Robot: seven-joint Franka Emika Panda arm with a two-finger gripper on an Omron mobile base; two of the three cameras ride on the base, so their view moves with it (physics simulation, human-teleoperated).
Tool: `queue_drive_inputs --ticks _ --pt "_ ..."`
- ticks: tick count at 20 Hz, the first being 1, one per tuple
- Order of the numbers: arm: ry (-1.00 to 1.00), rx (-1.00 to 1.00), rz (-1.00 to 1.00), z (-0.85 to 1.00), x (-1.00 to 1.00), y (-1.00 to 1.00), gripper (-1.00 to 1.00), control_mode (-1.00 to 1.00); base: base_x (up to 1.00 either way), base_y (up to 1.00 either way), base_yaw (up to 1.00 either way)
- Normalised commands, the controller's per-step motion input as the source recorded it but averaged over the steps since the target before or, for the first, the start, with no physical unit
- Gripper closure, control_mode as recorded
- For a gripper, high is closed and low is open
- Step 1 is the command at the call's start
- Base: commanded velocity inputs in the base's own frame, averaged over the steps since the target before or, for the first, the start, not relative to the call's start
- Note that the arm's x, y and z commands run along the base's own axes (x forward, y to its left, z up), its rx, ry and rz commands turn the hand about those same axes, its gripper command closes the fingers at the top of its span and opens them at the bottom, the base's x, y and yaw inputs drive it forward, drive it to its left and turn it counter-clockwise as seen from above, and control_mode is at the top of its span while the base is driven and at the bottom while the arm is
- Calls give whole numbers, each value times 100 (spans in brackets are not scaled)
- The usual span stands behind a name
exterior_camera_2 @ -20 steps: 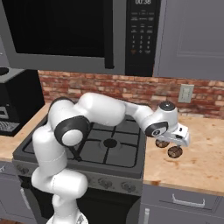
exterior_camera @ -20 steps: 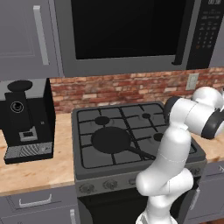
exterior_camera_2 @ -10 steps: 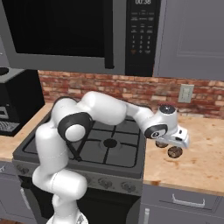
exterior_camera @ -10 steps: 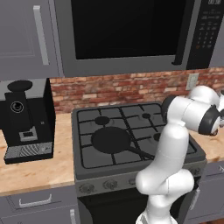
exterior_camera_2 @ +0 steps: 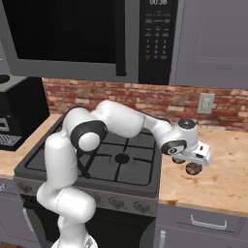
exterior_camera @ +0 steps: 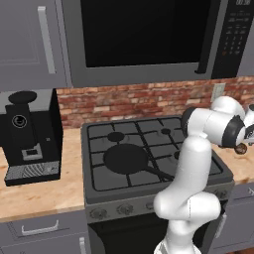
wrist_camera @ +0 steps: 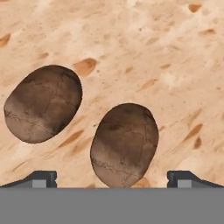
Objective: Put the potato and potato in the pan. Then turn on the front left burner and set the heat to medium.
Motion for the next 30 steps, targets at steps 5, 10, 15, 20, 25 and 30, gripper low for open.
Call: queue_drive_inputs --ticks 5,10,15,20,25,30 --pt "0 0 0 0 5 -17 -100 -100 0 0 0" --pt "1 0 0 -7 6 -12 -100 -100 0 0 0" --pt "0 0 0 -10 0 -2 -100 -100 0 0 0" --pt "0 0 0 -14 1 0 -100 -100 0 0 0" --pt "0 0 0 -10 6 0 -100 -100 0 0 0" --pt "0 0 0 -12 11 0 -100 -100 0 0 0"
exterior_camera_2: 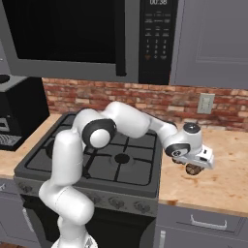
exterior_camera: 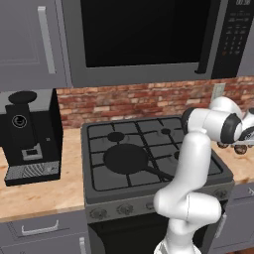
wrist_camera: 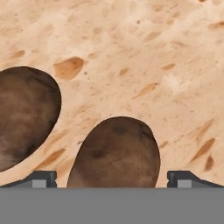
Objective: Put the potato and potato in the pan. Then turn on the front left burner and set the heat to medium.
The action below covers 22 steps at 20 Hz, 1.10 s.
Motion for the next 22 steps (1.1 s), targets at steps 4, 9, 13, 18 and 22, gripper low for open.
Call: queue_drive_inputs --ticks 4,9,13,18,22 --pt "0 0 0 -17 9 0 -100 -100 0 0 0" --pt "0 0 0 -20 8 0 -100 -100 0 0 0" --pt "0 0 0 -18 2 0 -100 -100 0 0 0" --pt "0 0 0 -21 0 0 -100 -100 0 0 0" --pt "0 0 0 -13 0 0 -100 -100 0 0 0"
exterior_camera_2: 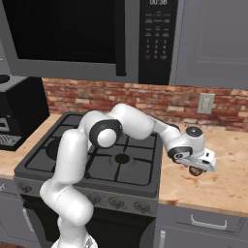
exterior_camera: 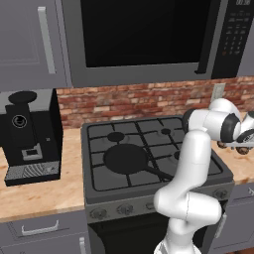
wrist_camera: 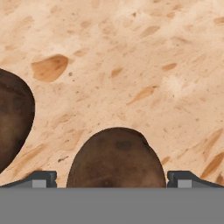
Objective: Put the potato and potato in the pan. Then turn on the front left burner and set the heat to medium.
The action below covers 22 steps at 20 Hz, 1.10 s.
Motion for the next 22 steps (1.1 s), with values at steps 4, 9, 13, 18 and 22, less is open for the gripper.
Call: queue_drive_inputs --ticks 4,9,13,18,22 --pt "0 0 0 0 0 0 -100 -100 0 0 0" --pt "0 0 0 -3 0 0 100 -100 0 0 0" --pt "0 0 0 0 0 0 100 -100 0 0 0" --pt "2 0 0 0 0 0 100 -100 0 0 0" --pt "0 0 0 0 0 0 100 -100 0 0 0"
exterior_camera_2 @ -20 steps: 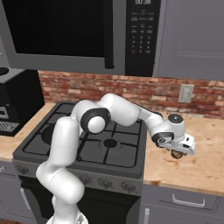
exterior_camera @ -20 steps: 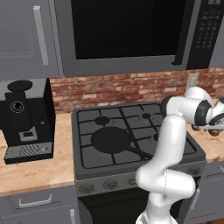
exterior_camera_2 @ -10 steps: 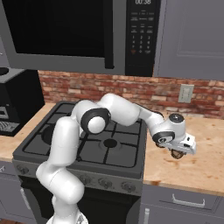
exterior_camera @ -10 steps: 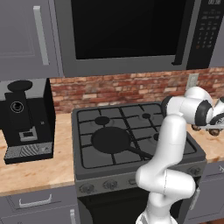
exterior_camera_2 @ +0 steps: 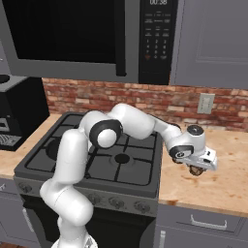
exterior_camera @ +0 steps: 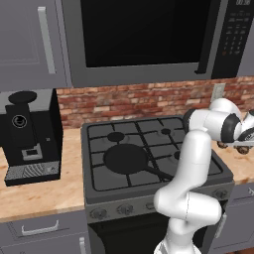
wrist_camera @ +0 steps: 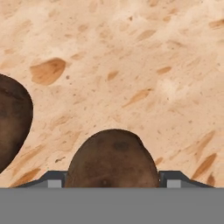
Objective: Put the potato and potato in the pan. Then turn on the front left burner and set the heat to medium.
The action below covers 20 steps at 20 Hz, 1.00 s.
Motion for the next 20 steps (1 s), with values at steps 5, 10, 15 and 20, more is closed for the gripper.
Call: queue_drive_inputs --ticks 5,10,15,20 --pt "-17 6 0 32 -66 0 100 -100 0 0 0" --pt "-19 4 1 75 -100 19 100 -100 0 0 0" --pt "-15 0 1 82 -94 58 100 -100 0 0 0" --pt "-12 0 4 89 -60 83 100 -100 0 0 0"
